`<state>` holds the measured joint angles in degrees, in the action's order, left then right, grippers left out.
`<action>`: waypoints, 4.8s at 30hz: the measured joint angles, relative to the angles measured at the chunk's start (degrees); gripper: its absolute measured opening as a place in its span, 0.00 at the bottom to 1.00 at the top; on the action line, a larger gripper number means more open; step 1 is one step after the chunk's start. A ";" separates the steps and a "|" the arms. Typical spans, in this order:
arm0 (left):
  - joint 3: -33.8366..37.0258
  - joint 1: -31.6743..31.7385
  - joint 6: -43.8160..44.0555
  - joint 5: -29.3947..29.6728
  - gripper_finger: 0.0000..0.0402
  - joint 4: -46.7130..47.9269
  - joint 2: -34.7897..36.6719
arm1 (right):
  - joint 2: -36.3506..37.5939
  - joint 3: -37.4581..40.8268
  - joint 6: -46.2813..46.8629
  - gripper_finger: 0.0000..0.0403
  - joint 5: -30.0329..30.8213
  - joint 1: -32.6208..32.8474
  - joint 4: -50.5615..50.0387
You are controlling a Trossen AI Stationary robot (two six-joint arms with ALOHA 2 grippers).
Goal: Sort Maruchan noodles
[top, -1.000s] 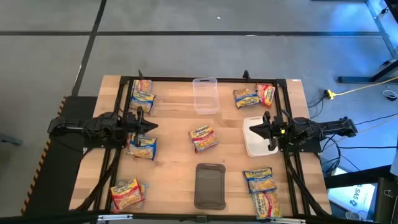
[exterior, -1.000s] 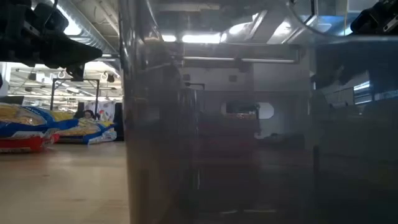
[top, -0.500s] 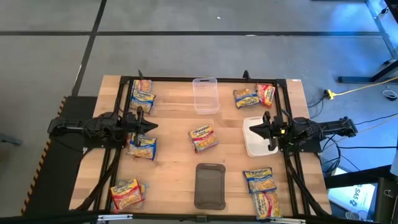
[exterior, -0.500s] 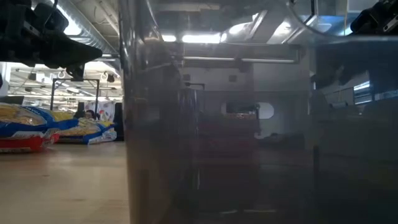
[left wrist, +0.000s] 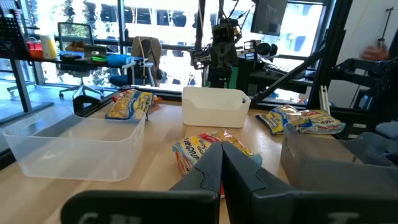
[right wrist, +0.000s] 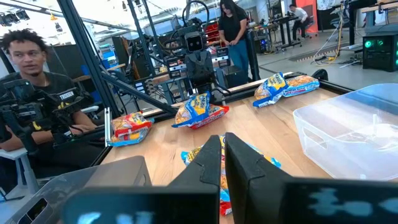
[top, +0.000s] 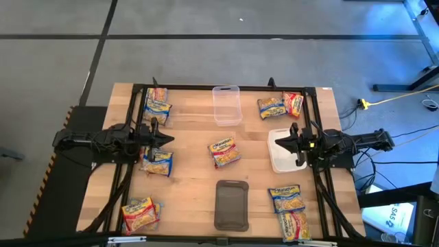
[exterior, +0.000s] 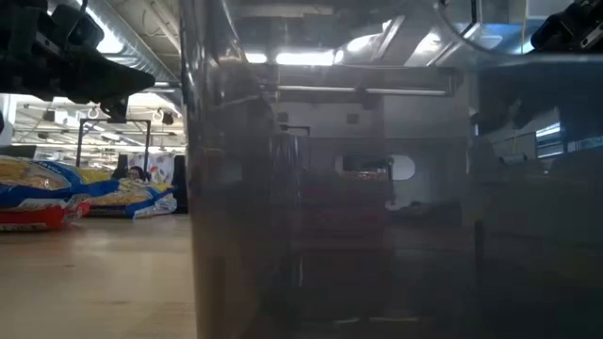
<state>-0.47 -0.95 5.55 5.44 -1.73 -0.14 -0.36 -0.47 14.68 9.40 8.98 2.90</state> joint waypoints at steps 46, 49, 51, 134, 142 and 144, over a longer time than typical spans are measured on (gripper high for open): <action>-0.02 0.06 13.33 10.83 0.00 -25.12 -8.74 | -0.02 0.02 4.57 0.00 12.51 -0.01 4.40; -0.02 0.06 13.44 12.11 0.00 -27.48 -12.55 | -0.49 0.02 4.18 0.00 14.54 -0.01 4.71; -0.02 0.08 13.44 12.15 0.00 -29.79 -15.92 | -1.12 0.02 3.79 0.00 15.46 -0.01 4.98; -34.53 9.09 40.99 -20.37 0.52 -32.65 -99.45 | -67.16 -15.23 5.48 0.60 0.62 -7.54 32.55; -35.58 8.37 38.10 -21.12 0.45 -31.98 -99.97 | -77.25 -18.66 8.24 0.60 -4.03 -7.51 32.38; -35.58 8.09 37.14 -21.21 0.40 -31.39 -99.97 | -78.66 -19.60 8.22 0.60 -4.03 -7.51 32.56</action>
<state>-36.05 7.15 42.69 -15.77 -33.12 -100.12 -79.02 -20.07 22.89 5.37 1.48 35.46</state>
